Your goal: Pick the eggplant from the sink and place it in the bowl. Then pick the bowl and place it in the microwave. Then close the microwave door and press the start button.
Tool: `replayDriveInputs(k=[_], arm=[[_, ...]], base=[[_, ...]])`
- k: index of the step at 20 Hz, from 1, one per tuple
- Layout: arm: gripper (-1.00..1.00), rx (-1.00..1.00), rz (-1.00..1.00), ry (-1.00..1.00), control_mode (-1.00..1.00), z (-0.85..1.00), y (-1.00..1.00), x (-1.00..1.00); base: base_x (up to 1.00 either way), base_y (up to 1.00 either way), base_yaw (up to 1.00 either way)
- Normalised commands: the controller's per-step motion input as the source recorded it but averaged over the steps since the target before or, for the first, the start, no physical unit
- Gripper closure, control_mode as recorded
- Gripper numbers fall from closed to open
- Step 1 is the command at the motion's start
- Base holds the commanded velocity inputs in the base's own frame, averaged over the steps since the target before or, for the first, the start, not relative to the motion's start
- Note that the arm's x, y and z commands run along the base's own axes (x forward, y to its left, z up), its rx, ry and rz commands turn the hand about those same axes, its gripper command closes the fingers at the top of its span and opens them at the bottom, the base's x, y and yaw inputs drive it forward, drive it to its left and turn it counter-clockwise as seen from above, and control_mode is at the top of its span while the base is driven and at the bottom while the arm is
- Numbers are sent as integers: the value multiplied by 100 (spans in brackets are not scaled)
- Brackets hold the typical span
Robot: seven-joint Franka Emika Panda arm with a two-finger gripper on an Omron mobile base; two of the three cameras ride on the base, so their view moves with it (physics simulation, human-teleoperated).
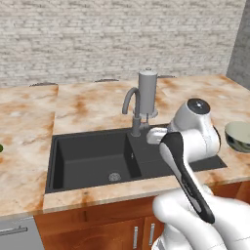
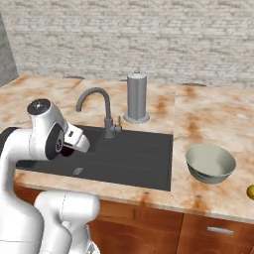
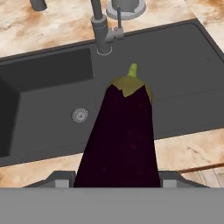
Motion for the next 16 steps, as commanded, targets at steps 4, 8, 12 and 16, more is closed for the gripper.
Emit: replayDriveInputs(k=[4, 8, 12, 16], arm=[[100, 0, -6, 7, -100, 9, -100, 1], [100, 0, -12, 10, -100, 0, -100, 23], [100, -1, -14, 5, -100, 0, -100, 25], [100, -3, -16, 5, -100, 0, -100, 43]], base=[[0, 0, 0], [0, 0, 0], [0, 0, 0], [0, 0, 0]])
